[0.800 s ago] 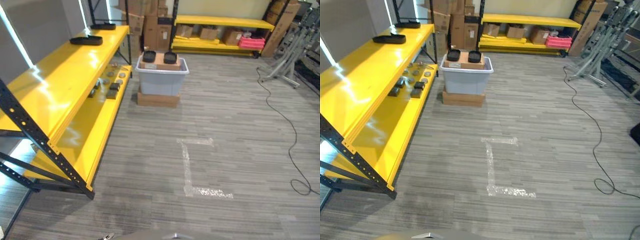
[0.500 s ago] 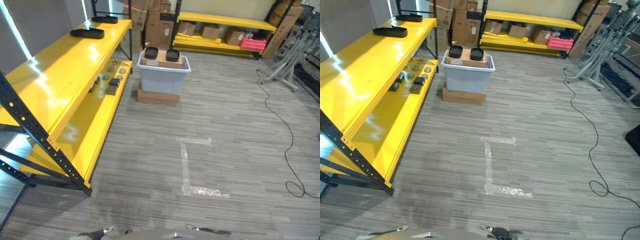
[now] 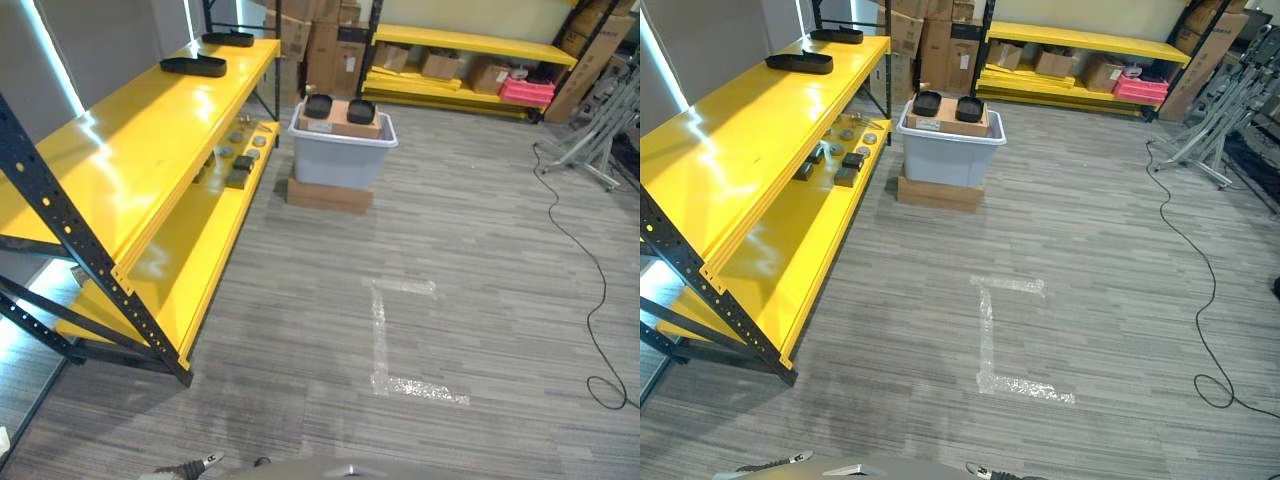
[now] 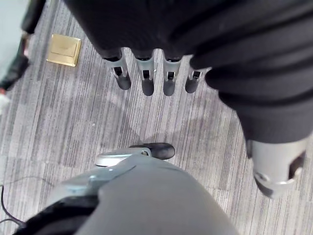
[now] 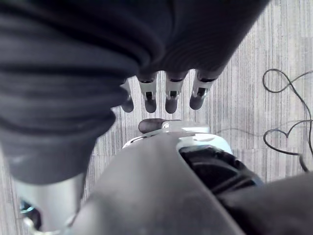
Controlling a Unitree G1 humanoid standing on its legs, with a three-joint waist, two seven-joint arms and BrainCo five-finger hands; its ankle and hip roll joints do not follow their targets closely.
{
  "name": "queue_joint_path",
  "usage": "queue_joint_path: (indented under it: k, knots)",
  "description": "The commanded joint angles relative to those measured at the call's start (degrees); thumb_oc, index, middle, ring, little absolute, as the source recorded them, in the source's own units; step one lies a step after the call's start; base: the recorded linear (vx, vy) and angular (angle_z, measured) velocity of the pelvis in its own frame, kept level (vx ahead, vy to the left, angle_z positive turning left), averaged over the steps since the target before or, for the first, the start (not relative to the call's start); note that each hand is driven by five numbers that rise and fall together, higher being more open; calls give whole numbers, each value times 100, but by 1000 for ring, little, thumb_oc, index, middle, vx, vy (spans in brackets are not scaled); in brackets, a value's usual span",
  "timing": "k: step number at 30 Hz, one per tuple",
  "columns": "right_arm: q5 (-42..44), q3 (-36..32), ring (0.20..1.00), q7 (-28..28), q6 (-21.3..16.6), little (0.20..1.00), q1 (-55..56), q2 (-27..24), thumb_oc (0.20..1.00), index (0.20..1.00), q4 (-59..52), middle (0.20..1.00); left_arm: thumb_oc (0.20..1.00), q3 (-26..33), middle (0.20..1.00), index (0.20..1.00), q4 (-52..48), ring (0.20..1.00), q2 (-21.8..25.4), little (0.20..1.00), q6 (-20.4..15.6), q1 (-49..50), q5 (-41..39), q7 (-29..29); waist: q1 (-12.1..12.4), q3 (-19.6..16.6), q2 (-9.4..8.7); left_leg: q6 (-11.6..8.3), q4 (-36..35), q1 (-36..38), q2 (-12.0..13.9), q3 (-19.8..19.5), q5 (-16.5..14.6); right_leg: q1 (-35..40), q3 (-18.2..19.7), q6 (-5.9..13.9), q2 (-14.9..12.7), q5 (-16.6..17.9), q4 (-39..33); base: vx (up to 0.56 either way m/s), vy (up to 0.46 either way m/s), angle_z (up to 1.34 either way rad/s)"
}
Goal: Move parts from the plastic box to the shelf.
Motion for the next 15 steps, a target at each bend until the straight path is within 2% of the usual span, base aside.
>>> queue_joint_path:
  k: [1, 5, 9, 13, 15]
  knots:
    - [39, -85, 1000, -253, 101, 1000, -181, -13, 1000, 1000, 522, 1000, 1000, -133, 1000, 1000, 569, 1000, -299, 1000, -126, -446, 362, -54, 98, -17, 241, -80, -13, 137, -76, 127, -45, 53, -140, 331, -2, 93, 26, 0, 0, 0]
    - [106, -89, 1000, -707, 28, 1000, -230, -5, 1000, 1000, 488, 1000, 1000, -254, 1000, 1000, 502, 1000, -299, 1000, -87, -489, 432, -118, 67, -7, 245, -72, -13, 155, -60, 170, -54, 51, -103, 335, 0, 104, 26, 0, 0, 0]
    - [253, -88, 1000, -926, 0, 1000, -276, -4, 1000, 1000, 404, 1000, 1000, -340, 1000, 1000, 456, 1000, -258, 1000, -131, -500, 580, -151, -9, 9, 232, -41, -13, 175, -46, 254, -76, 27, 12, 327, 19, 118, 35, 10, 19, -1]
    - [169, -120, 1000, -884, 55, 1000, -270, -26, 1000, 1000, 387, 1000, 1000, -377, 1000, 1000, 428, 1000, -237, 1000, -179, -500, 752, -215, -76, 54, 232, -21, -13, 190, -31, 318, -80, -6, 95, 320, 23, 124, 74, 8, 56, -10]
    - [-112, -47, 1000, -597, 117, 1000, -231, -13, 1000, 1000, 385, 1000, 1000, -439, 1000, 1000, 395, 1000, -179, 1000, -311, -520, 662, -187, -172, 153, 222, 24, -13, 231, -20, 403, -103, -45, 193, 312, 26, 119, 172, 4, 102, -21]
